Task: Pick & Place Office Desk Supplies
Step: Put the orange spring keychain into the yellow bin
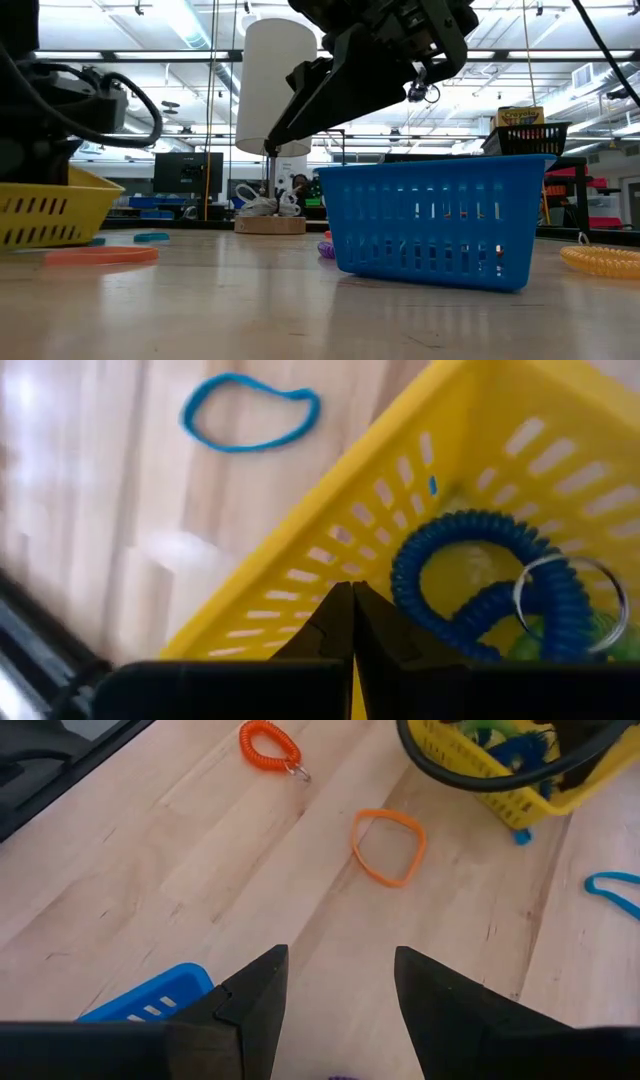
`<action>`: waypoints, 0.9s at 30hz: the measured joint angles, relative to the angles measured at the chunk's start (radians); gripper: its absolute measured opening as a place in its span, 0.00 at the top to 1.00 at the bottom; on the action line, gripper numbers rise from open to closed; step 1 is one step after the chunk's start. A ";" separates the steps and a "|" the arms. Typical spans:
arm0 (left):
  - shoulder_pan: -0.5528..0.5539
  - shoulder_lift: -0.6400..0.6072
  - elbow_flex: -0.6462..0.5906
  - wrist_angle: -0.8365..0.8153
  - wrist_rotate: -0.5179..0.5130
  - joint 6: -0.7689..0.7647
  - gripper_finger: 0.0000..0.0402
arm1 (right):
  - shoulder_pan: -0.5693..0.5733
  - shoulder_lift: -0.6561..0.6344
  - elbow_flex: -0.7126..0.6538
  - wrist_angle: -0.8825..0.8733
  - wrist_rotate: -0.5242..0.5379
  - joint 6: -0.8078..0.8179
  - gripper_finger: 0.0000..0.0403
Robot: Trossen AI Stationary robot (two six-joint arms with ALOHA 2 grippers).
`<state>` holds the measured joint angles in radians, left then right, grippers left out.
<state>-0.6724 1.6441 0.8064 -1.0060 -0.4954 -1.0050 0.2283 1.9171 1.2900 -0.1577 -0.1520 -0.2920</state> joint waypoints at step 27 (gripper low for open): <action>-0.053 -0.199 0.105 -0.007 -0.090 0.032 0.63 | 0.011 0.000 0.000 -0.004 -0.001 0.000 0.52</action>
<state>-0.7250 1.4453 0.9117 -1.0129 -0.5857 -0.9735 0.2394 1.9175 1.2896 -0.1619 -0.1528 -0.2920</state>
